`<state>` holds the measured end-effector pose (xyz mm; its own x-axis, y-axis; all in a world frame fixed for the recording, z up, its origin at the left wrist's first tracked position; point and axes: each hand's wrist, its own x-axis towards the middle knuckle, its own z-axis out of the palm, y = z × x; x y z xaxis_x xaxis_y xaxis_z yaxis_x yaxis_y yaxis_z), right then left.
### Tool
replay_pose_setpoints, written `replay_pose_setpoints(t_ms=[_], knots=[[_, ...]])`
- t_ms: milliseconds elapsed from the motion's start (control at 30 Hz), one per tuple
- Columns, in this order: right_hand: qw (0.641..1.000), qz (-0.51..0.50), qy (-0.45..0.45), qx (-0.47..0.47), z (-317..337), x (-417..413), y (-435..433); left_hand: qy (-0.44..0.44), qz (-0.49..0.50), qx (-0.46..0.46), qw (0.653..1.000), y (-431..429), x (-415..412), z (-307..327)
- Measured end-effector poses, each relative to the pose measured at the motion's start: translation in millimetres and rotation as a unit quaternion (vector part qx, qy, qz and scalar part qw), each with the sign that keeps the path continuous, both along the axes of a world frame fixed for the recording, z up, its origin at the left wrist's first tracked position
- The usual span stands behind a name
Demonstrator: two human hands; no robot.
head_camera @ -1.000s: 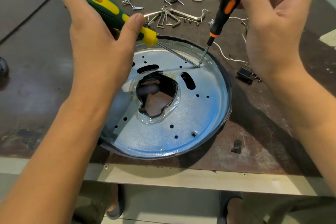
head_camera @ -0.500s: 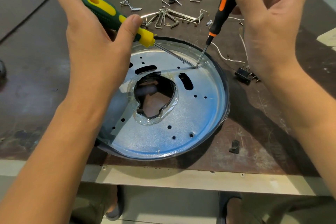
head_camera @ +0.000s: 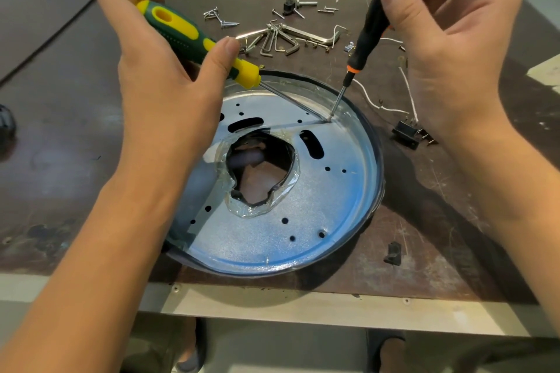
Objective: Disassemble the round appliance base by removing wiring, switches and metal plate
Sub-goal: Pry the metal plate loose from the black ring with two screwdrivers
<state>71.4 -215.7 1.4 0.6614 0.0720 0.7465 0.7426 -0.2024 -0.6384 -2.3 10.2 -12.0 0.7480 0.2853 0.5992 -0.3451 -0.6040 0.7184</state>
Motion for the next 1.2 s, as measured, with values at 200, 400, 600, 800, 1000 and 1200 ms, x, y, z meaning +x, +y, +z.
replay_pose_setpoints(t_ms=[200, 400, 600, 800, 1000, 1200], knots=[[1.0, 0.013, 0.014, 0.019, -0.2, -4.1, 2.0, 0.001, 0.001, -0.005, 1.0, 1.8, 1.1, 0.0], [0.998, 0.031, 0.032, 0.033, -0.6, -2.6, -1.3, 0.008, 0.002, -0.012, 1.0, 2.9, 1.3, 0.6], [1.0, -0.003, 0.003, 0.026, 0.8, -3.4, 2.1, 0.011, 0.001, -0.014, 1.0, 3.1, 1.1, 0.4], [0.997, 0.026, 0.024, 0.075, -4.3, -0.7, -0.8, 0.01, 0.001, -0.021, 1.0, 2.9, 2.4, 0.6], [0.999, -0.013, -0.008, 0.047, -1.8, 1.2, 0.7, 0.01, 0.0, -0.018, 1.0, 3.9, 3.0, 0.3], [0.995, 0.035, 0.031, 0.087, -4.9, 2.6, -1.9, -0.002, -0.01, -0.014, 1.0, 0.8, 1.0, 1.1]])
